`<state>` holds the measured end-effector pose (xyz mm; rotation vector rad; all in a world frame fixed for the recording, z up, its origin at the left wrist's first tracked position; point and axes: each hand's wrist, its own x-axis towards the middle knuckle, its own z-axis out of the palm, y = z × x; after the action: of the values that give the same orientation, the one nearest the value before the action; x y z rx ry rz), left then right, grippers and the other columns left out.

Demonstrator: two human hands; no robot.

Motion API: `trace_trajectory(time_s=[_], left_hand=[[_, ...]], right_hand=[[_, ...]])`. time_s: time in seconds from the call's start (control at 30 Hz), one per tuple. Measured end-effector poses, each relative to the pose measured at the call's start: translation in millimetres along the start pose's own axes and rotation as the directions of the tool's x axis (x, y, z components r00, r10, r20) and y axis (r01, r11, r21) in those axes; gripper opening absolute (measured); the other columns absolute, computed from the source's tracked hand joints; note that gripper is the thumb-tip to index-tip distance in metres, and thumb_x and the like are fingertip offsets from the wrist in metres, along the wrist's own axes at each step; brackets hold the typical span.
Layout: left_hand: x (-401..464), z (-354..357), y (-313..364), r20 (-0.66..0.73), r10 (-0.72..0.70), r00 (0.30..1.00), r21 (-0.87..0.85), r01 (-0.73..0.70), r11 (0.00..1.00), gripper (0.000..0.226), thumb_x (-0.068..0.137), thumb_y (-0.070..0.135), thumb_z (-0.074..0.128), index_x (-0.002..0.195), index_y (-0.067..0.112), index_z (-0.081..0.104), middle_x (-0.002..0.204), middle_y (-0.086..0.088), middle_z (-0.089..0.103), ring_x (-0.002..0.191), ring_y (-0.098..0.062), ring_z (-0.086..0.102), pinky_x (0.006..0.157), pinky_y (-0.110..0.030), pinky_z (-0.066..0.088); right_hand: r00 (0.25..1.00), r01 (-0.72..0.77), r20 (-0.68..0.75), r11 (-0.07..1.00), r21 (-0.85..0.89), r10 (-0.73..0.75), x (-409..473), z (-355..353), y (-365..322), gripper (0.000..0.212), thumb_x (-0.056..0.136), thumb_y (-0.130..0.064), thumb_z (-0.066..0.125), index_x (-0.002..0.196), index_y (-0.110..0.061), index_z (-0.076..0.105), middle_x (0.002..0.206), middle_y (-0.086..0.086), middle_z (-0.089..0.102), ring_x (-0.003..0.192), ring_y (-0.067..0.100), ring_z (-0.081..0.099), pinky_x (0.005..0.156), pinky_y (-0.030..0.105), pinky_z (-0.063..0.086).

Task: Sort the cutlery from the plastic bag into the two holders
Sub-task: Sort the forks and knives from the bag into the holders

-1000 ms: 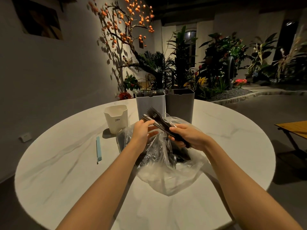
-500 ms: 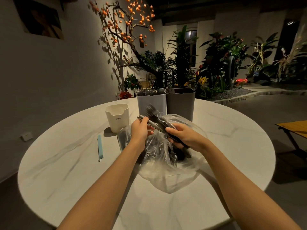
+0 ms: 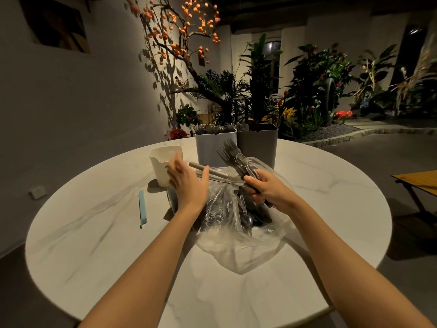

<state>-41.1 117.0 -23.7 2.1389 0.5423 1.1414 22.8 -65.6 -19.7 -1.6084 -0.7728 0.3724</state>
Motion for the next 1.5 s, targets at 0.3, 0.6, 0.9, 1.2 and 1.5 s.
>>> trace_trajectory(time_s=[0.3, 0.6, 0.9, 1.2, 1.5], left_hand=[[-6, 0, 4, 0.419, 0.634, 0.65, 0.363, -0.76, 0.54, 0.061, 0.093, 0.061, 0.016, 0.106, 0.02, 0.06, 0.101, -0.001, 0.057, 0.101, -0.021, 0.05, 0.102, -0.036, 0.024], [8, -14, -4, 0.3, 0.48, 0.825, 0.514, -0.563, 0.647, 0.026, 0.102, 0.036, 0.034, 0.102, 0.017, 0.052, 0.098, 0.0, 0.058, 0.09, -0.021, 0.052, 0.079, -0.034, 0.036], [9, -20, 19, 0.351, 0.037, 0.936, -0.054, -0.019, 0.998, 0.031, 0.104, 0.034, 0.034, 0.098, 0.013, 0.056, 0.084, 0.0, 0.057, 0.078, -0.015, 0.052, 0.073, -0.033, 0.043], [-9, -10, 37, 0.57, -0.051, 0.82, -0.516, 0.406, 0.754, 0.028, 0.098, 0.026, 0.054, 0.075, 0.01, 0.056, 0.047, 0.008, 0.036, 0.039, -0.003, 0.03, 0.039, -0.014, 0.028], [-4, -10, 29, 0.632, -0.097, 0.769, -0.626, 0.58, 0.522, 0.018, 0.096, 0.022, 0.057, 0.095, 0.005, 0.053, 0.047, 0.009, 0.031, 0.039, -0.003, 0.024, 0.038, -0.015, 0.023]], right_hand=[[0.997, 0.071, -0.023, 0.997, -0.01, -0.071, -6, 5, -6, 0.02, 0.103, -0.017, 0.041, 0.086, -0.01, 0.048, 0.06, -0.001, 0.048, 0.044, 0.004, 0.042, 0.042, 0.014, 0.033], [0.997, -0.04, -0.053, 0.969, 0.245, 0.054, -3, -3, -2, 0.027, 0.105, -0.018, 0.032, 0.099, -0.003, 0.053, 0.061, 0.004, 0.053, 0.039, 0.007, 0.035, 0.037, 0.017, 0.029], [0.993, -0.065, 0.117, 0.921, 0.383, 0.021, -2, 5, -5, 0.035, 0.106, -0.022, 0.028, 0.12, 0.001, 0.05, 0.062, 0.001, 0.044, 0.042, 0.006, 0.03, 0.04, 0.017, 0.025], [0.975, -0.077, 0.221, 0.938, 0.339, 0.0, -4, 19, -3, 0.039, 0.105, -0.028, 0.031, 0.128, 0.0, 0.048, 0.067, 0.003, 0.043, 0.047, 0.009, 0.031, 0.044, 0.018, 0.031], [0.958, -0.101, 0.285, 0.96, 0.263, 0.023, -9, 18, -11, 0.038, 0.105, -0.032, 0.029, 0.118, -0.005, 0.053, 0.082, 0.009, 0.062, 0.059, 0.015, 0.049, 0.06, 0.026, 0.044]])
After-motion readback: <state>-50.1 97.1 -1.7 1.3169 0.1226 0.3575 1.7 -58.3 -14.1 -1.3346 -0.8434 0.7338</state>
